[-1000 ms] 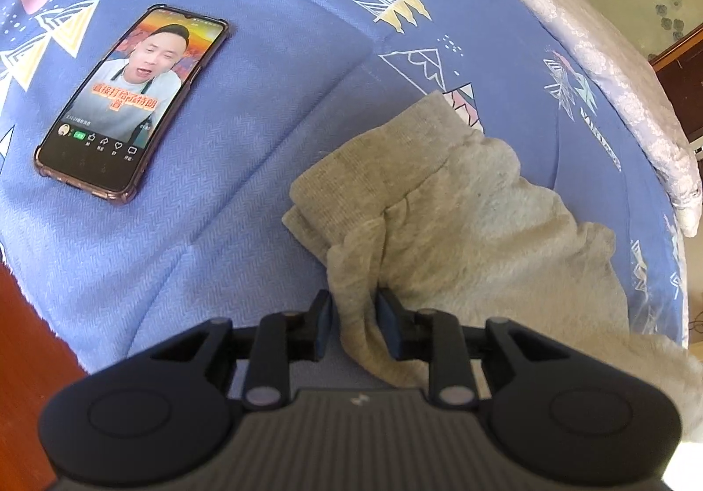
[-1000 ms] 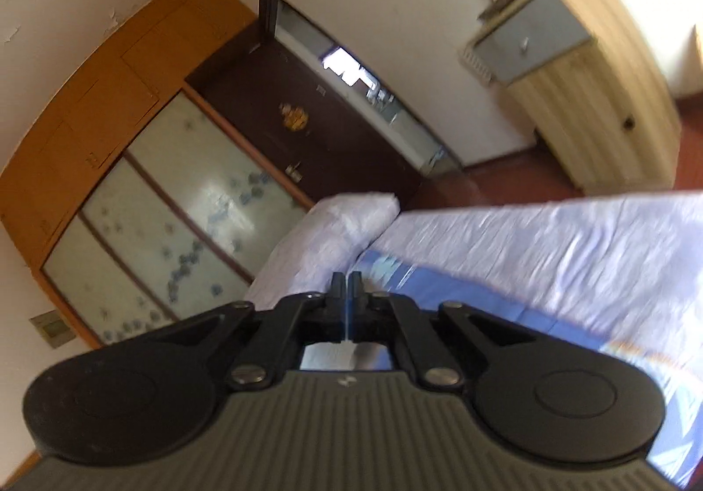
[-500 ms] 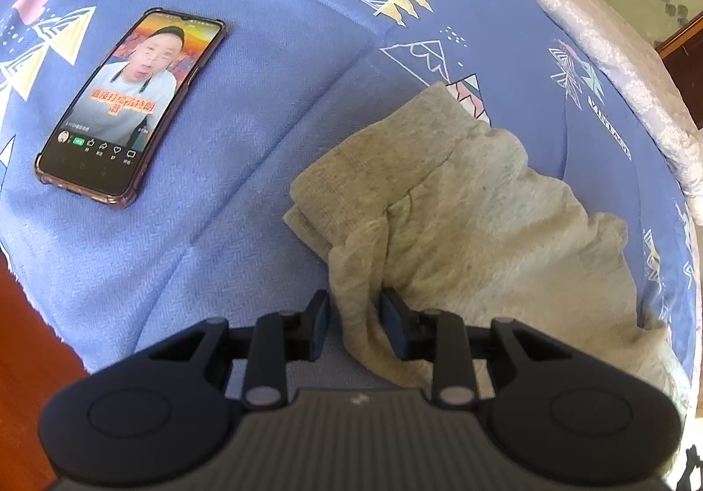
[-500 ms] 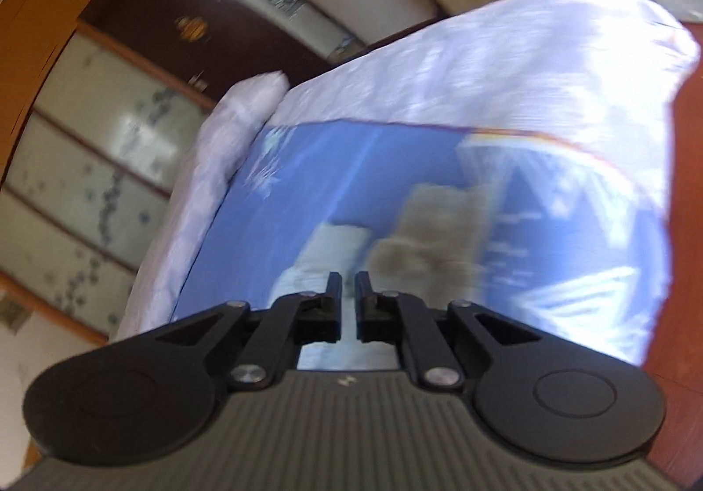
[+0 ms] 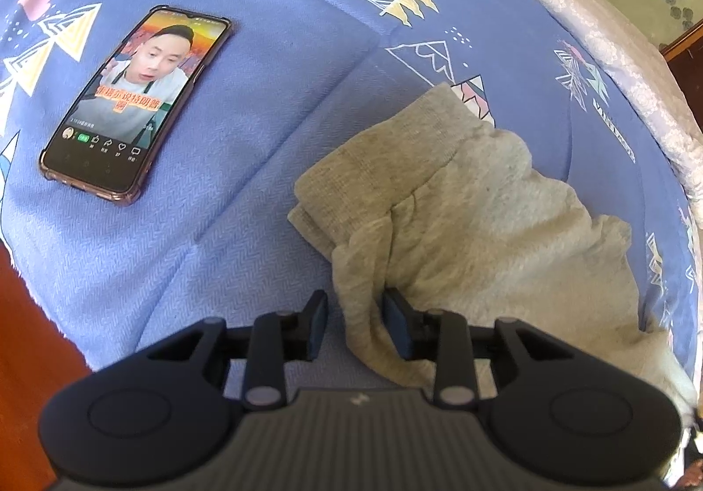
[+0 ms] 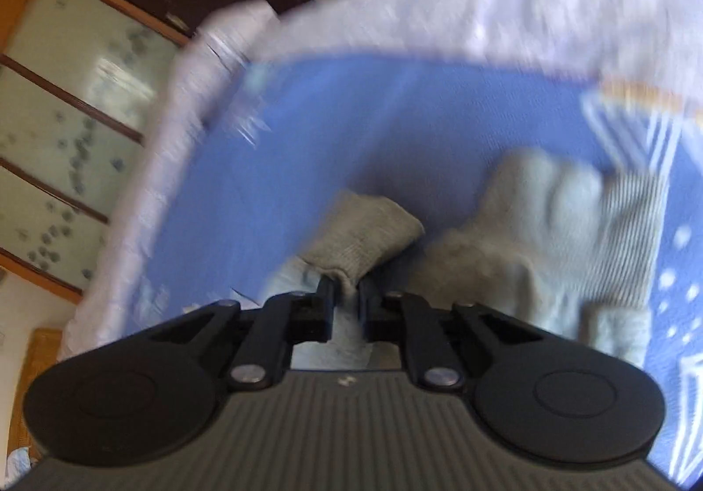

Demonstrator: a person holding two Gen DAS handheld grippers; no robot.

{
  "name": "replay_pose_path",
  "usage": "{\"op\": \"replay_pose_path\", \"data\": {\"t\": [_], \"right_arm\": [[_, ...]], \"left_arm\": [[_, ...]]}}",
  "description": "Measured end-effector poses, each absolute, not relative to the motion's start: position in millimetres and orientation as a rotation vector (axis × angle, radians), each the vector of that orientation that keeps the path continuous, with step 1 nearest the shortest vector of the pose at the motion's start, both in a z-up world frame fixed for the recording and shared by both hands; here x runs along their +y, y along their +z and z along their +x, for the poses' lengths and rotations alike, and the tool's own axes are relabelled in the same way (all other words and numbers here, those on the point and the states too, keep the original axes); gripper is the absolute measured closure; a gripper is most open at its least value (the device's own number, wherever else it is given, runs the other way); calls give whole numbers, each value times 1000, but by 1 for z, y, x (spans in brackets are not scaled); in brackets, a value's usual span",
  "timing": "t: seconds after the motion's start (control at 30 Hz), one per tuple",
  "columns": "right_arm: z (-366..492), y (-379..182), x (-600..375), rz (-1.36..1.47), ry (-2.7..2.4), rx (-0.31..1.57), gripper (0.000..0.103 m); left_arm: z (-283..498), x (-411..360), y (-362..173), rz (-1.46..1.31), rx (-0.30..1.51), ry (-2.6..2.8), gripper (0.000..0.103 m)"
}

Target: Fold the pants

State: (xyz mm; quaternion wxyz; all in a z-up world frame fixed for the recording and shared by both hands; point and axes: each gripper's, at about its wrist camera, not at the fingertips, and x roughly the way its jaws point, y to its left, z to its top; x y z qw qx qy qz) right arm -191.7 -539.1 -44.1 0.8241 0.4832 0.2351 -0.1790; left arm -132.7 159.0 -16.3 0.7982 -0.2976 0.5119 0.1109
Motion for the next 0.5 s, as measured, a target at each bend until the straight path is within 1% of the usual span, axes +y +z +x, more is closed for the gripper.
{"op": "replay_pose_path", "data": {"t": [0.07,0.17,0.27,0.33,0.37,0.4,0.43,0.47,0.5], "right_arm": [[-216,-16,-537,1006,-366,387,90],[-253,0,-545,993,-385,298,90],[-289,-16,-561,1034,-456,303,90],[-301,-38,-567,1079,-514,353,89],[-301,-47,-567,1074,-539,391,82],[-300,-53,-564,1048,-576,432,68],[-303,-55,-558,1013,-604,453,62],[-304,-55,-555,991,-606,440,61],[-305,-53,-552,986,-627,432,58]], "left_arm": [[-134,160,-16,-638,1098,233,73],[-134,161,-16,-634,1098,225,73],[-134,160,-17,-636,1095,214,72],[-133,160,-18,-628,1098,214,70],[-132,159,-18,-619,1099,216,68],[-132,158,-17,-611,1100,219,66],[-132,158,-16,-605,1099,221,66],[-134,157,-14,-603,1097,219,63],[-136,158,-13,-604,1095,214,60]]}}
